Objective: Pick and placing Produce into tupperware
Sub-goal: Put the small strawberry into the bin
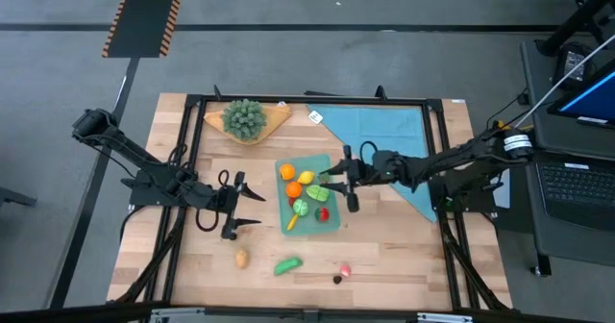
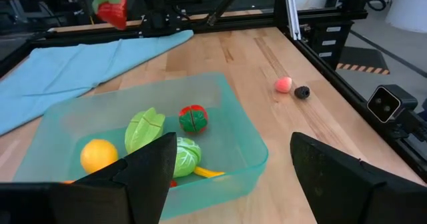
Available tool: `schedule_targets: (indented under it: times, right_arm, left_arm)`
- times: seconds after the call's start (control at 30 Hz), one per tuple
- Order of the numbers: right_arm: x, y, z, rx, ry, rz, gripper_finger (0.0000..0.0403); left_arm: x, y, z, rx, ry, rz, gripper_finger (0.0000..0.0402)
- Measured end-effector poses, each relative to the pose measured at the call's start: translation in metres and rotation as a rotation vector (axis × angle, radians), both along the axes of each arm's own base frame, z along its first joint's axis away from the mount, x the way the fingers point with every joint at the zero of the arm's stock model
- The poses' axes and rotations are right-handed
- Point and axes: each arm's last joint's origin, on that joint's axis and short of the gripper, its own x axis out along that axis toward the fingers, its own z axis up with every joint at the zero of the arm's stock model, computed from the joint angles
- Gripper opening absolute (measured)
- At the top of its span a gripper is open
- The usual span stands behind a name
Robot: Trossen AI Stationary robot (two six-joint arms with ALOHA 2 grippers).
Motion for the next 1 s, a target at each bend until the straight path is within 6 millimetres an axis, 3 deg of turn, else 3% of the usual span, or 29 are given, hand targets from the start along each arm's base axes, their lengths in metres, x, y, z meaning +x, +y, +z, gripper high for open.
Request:
schedule_targets:
  times: [0.13,0.3,0.73,1.0]
  right_arm:
    - [0.012,-0.008,0.004,0.009,0.004,0.03,0.0141]
    - [0.024,-0.018,0.012,0.026,0.178,0.033,0.0141]
    - [0.045,-0.019,0.061,-0.007,0.536,0.11,0.0141]
    - [0.071,-0.025,0.066,-0.049,0.741,0.15,0.0141]
  left_arm:
    - [0.0,0.0,0.0,-0.001,0.001,-0.003,0.0286]
    - [0.0,0.0,0.0,-0.003,0.002,-0.01,0.0286]
    - [0.0,0.0,0.0,-0.001,0.002,-0.012,0.0286]
    - [0.0,0.0,0.0,-0.003,0.003,-0.011,0.0286]
